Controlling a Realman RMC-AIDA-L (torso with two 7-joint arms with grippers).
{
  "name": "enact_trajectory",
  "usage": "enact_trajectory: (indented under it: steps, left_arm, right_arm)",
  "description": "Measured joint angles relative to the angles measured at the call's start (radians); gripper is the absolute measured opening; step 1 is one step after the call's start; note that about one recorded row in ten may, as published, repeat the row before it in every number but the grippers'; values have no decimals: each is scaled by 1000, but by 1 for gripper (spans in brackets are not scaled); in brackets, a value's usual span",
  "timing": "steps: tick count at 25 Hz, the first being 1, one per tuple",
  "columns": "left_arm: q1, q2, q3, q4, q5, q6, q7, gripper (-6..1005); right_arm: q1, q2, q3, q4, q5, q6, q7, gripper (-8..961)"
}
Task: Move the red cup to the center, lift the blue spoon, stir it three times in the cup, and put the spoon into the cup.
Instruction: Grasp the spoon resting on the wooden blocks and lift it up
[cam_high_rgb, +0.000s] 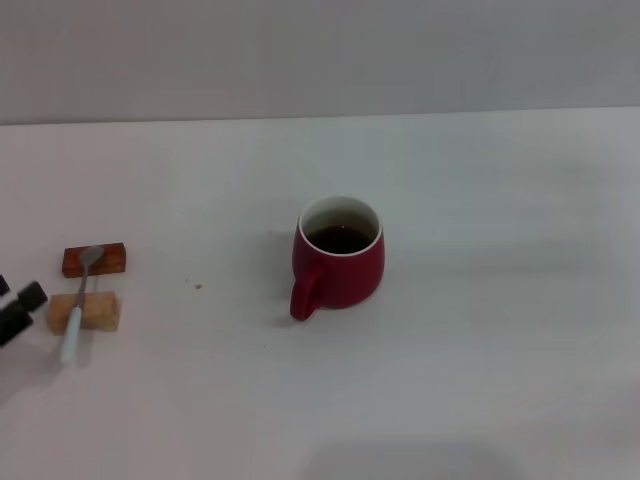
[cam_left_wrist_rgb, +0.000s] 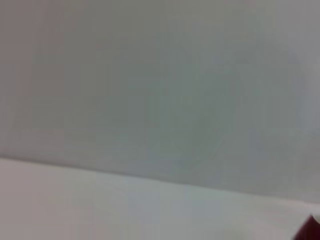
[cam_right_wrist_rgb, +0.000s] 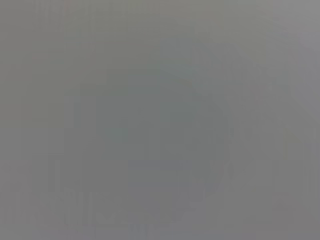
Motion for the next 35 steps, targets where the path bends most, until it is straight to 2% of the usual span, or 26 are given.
enact_trajectory:
  steps: [5, 12, 26, 35]
  left_arm:
    - [28, -16, -3, 1, 30, 7, 10, 675]
    - [49, -28, -4, -11, 37, 3, 41, 662]
    - [35, -33, 16, -56, 43, -13, 51, 635]
    - [19, -50, 14, -56, 77, -25, 49, 618]
  right_arm:
    - [18, -3, 1, -4, 2, 0, 0, 491]
    - [32, -6, 1, -2, 3, 1, -1, 491]
    - [40, -6, -3, 0, -2, 0, -2, 491]
    - [40, -7, -8, -4, -5, -7, -2, 491]
